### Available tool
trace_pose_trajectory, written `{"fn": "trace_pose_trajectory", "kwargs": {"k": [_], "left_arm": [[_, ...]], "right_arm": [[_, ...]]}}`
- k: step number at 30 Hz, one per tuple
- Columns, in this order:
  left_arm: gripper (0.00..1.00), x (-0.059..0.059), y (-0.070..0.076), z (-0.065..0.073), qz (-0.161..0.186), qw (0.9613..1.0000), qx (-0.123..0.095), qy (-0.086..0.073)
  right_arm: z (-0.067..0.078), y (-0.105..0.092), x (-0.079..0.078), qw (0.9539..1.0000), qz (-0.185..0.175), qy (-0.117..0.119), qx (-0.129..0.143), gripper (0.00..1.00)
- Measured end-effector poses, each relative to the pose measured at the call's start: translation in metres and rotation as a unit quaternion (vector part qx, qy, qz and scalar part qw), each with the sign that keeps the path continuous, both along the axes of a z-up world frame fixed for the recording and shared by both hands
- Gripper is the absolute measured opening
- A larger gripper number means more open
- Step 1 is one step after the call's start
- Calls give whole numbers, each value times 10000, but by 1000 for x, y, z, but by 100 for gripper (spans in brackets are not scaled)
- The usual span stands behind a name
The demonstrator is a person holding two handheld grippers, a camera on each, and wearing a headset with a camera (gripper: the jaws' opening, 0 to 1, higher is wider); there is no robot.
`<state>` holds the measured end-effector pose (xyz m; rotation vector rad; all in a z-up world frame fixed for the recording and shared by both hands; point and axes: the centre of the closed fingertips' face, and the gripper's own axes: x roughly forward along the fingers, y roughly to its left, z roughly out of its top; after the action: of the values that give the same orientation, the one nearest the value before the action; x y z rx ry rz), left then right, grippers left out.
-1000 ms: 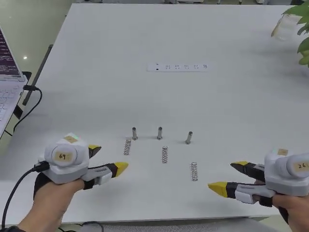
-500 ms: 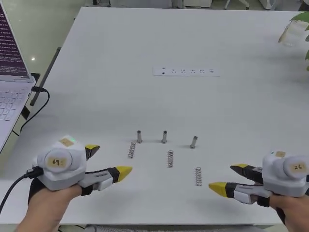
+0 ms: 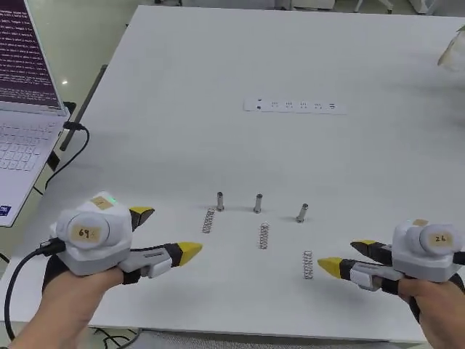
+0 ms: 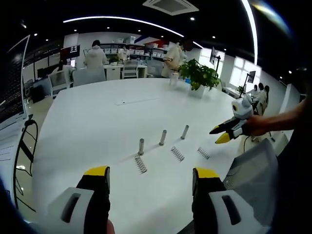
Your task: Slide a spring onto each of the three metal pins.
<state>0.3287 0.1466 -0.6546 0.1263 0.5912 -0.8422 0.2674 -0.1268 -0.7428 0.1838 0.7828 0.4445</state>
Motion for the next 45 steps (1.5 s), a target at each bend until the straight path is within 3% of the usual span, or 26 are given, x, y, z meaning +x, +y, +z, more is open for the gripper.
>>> {"fn": "trace_pose_trajectory", "kwargs": {"k": [4, 17, 24, 34, 45], "left_arm": [[64, -1, 2, 1, 56, 10000, -57, 27], [65, -5, 7, 18, 115, 9998, -106, -140], [65, -9, 8, 21, 150, 9997, -126, -139], [63, -11, 15, 22, 303, 9994, -154, -79], [64, -15, 11, 20, 283, 9995, -128, -45]], "right_arm": [[-6, 3, 11, 10000, -23, -3, 32, 52], [-18, 13, 47, 9999, 33, -42, -98, 42], [-25, 16, 64, 9997, 78, -118, -207, 34], [-30, 22, 76, 9996, 67, -173, -217, 24], [-32, 30, 85, 9994, 38, -269, -210, 15]]}}
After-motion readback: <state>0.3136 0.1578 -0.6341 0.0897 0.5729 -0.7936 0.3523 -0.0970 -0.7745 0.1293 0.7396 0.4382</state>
